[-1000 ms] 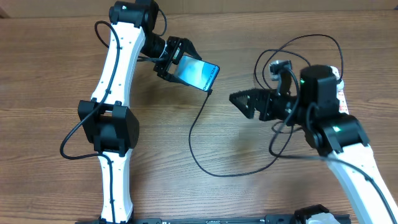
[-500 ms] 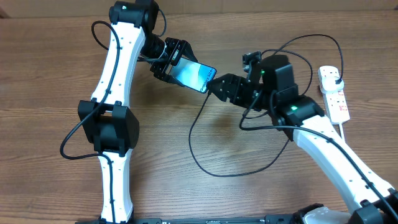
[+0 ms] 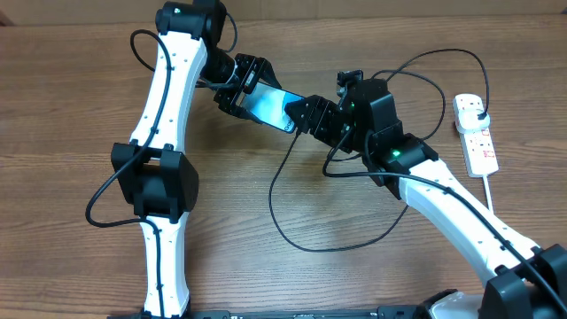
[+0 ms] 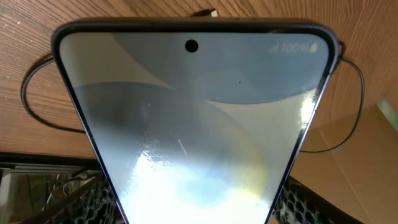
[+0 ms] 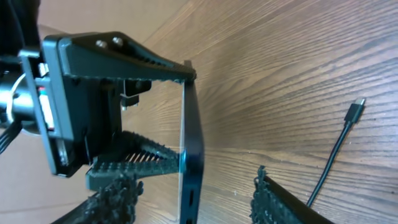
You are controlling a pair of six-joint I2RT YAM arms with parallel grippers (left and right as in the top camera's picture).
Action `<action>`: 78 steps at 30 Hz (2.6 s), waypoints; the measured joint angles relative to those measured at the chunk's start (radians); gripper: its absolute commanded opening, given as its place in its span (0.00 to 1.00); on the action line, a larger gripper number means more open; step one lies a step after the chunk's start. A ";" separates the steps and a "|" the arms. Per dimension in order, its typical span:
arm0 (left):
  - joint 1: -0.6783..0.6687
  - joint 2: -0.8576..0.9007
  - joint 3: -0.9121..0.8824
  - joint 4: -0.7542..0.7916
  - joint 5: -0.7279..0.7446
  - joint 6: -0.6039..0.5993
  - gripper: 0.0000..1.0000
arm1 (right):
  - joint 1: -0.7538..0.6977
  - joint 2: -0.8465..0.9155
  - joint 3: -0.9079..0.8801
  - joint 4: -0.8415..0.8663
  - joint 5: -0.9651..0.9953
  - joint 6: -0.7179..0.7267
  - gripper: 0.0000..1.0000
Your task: Plug charger to phone and switch on socket
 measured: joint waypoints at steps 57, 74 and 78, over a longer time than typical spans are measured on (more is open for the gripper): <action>-0.078 0.000 0.000 0.003 -0.003 -0.030 0.69 | 0.014 0.034 0.000 0.000 0.020 0.068 0.04; -0.078 0.000 0.003 0.003 -0.003 -0.034 1.00 | -0.016 0.036 0.000 0.011 0.013 0.117 0.04; -0.078 0.000 0.006 0.039 0.005 0.042 0.97 | -0.061 0.036 0.000 0.006 -0.006 0.135 0.04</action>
